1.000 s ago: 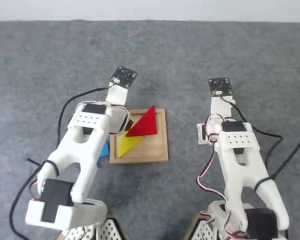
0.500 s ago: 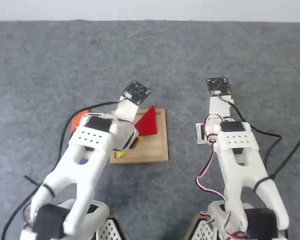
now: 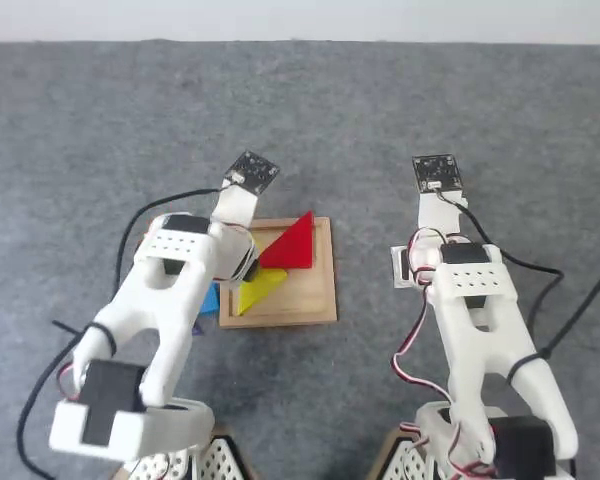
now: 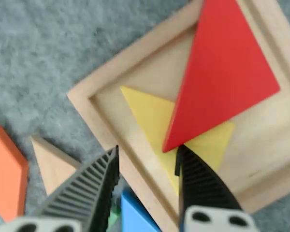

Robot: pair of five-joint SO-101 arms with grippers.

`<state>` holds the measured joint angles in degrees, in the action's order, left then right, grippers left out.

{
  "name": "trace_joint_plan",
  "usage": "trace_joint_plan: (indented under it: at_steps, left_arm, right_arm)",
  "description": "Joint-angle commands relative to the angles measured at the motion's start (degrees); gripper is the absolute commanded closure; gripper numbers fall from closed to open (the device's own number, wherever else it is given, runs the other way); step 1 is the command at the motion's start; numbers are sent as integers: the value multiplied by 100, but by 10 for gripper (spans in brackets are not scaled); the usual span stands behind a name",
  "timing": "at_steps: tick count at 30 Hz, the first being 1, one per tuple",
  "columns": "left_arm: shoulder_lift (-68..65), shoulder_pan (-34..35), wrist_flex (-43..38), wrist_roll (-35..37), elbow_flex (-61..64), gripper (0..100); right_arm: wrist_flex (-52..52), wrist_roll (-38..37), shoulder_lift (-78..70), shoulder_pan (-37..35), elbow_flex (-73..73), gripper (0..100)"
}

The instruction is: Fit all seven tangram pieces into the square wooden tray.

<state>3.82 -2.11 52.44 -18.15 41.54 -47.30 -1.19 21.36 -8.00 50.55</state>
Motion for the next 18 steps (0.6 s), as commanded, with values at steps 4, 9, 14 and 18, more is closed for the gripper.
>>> trace_joint_plan:
  at_steps: [4, 9, 14, 18]
  left_arm:
    - [-167, 44, -88, -53, -681, 813]
    - [-176, 26, -88, -53, -971, 813]
    - [-185, 18, -123, -79, -1068, 813]
    - [-352, -26, -299, -79, -1121, 813]
  right_arm:
    - [57, -44, 13, -31, -35, 692]
    - [57, -44, 13, -31, -35, 692]
    - [57, -44, 13, -31, -35, 692]
    - [48, -44, 13, -31, -35, 692]
